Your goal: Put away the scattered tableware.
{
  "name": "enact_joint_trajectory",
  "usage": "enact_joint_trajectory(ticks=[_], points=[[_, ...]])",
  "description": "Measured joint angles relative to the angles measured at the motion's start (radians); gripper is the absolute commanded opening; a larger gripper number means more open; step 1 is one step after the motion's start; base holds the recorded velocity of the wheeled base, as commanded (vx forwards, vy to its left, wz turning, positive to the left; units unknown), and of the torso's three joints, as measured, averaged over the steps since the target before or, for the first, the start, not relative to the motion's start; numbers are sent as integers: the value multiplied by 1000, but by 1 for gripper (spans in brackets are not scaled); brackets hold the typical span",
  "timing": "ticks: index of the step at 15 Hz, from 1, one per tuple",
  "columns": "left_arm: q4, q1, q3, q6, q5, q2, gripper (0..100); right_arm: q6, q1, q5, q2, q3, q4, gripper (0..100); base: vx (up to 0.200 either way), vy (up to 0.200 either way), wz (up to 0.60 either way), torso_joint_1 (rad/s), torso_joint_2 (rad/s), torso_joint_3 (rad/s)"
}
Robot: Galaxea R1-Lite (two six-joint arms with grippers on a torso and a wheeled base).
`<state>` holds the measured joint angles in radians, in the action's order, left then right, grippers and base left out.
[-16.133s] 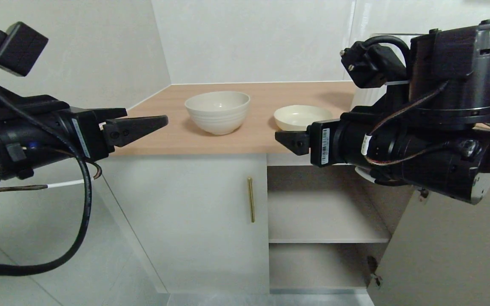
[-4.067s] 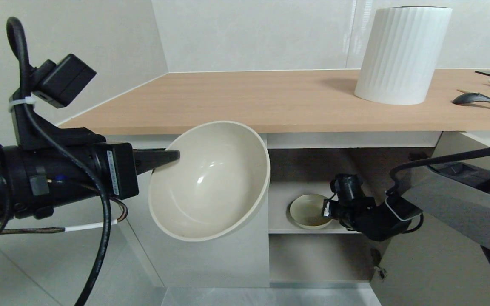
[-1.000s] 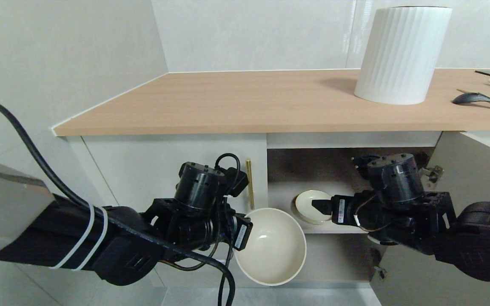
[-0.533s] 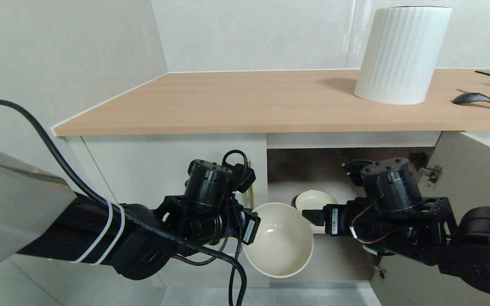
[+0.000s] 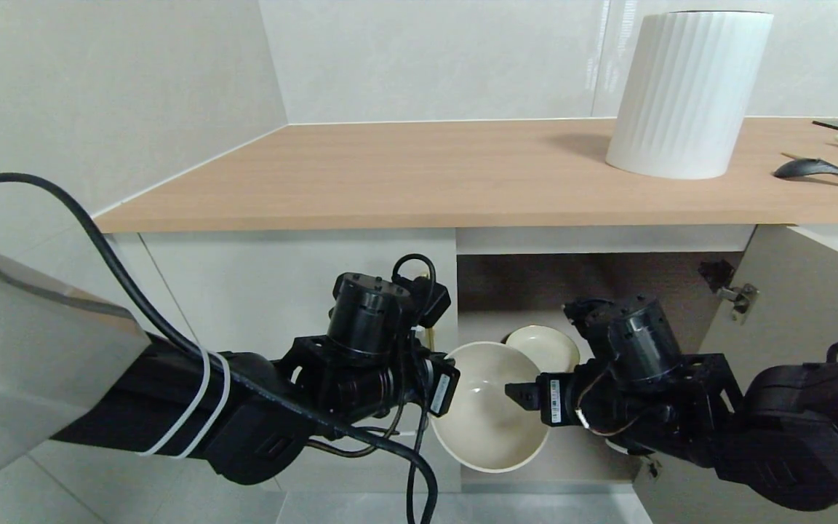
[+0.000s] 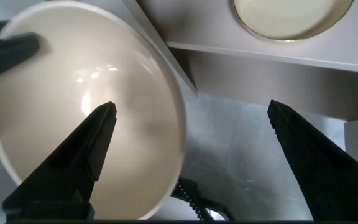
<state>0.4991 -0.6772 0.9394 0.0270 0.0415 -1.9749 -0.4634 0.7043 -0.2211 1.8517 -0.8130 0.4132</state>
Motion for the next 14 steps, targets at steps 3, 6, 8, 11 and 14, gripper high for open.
enact_joint_trajectory(ticks=[3,6,8,11,14], points=[[0,-1,-1,-1,4,-3,0,0,0,-1,9,-1,0,0,0,0,0,0,0,0],[2,-4,1,0,7,-10,0,1,1,0,11,0,-1,0,0,0,0,0,0,0],[1,-4,1,0,7,-11,0,0,1,-1,12,0,0,0,0,0,0,0,0,0],[0,-4,1,-1,7,-14,100,0,2,-1,13,0,0,0,0,0,0,0,0,0],[-1,-6,1,0,20,-14,100,0,3,-1,14,0,0,0,0,0,0,0,0,0]])
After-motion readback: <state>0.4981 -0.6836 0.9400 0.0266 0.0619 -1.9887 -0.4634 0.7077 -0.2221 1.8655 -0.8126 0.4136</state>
